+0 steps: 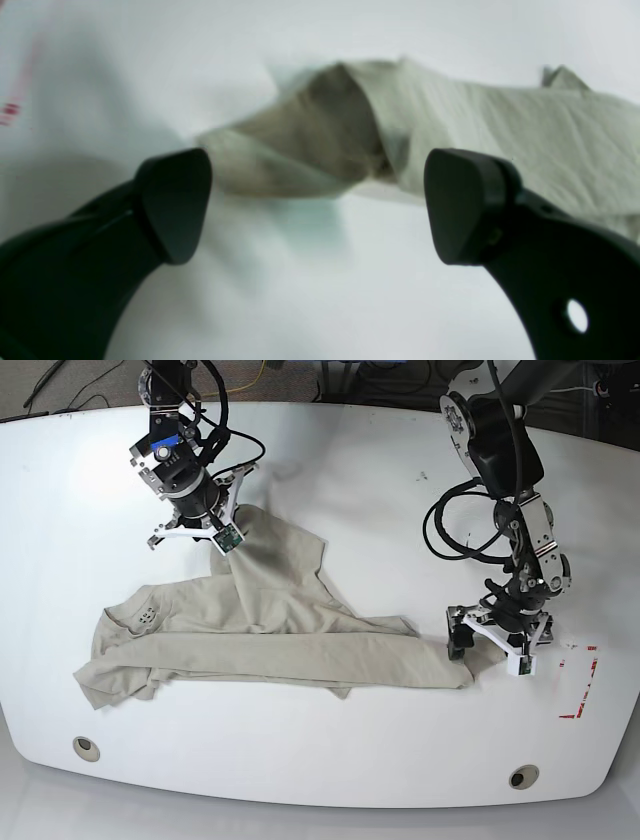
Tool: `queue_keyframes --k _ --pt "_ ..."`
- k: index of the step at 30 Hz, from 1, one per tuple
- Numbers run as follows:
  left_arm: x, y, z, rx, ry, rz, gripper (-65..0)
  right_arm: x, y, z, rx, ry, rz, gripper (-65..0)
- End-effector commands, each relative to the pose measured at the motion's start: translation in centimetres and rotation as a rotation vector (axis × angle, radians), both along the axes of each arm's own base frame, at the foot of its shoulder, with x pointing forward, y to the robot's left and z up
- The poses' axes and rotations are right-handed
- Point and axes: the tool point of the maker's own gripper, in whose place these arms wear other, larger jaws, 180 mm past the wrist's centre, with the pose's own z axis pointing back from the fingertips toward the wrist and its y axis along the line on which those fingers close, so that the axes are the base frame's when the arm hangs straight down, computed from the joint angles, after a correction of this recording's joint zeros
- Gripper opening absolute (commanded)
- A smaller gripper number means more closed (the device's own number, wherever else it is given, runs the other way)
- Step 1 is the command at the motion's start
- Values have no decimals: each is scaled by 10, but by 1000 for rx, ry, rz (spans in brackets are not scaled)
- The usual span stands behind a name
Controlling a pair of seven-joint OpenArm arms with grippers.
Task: Layout the t-shirt on the table in an organized manner, then fold the t-shirt properly
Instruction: 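Lower the left gripper to the shirt hem end and grasp it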
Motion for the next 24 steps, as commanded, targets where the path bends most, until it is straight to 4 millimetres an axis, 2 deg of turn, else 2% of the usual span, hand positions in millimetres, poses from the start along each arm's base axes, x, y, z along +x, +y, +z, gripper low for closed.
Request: queue_keyframes --k 1,8,12,19,24 --pt "18 1 25 -15 -77 1 0 7 0 10 6 -40 1 -650" --pt "21 -19 24 -52 -79 -15 0 7 0 10 6 -40 1 -650" --pt "26 -22 30 -56 -93 -20 0 7 0 10 6 -40 1 -650" --pt "30 -55 33 -85 -100 -73 0 7 0 10 6 -40 1 -650" --pt "32 -67 34 -85 -102 -98 0 7 0 10 6 -40 1 -650"
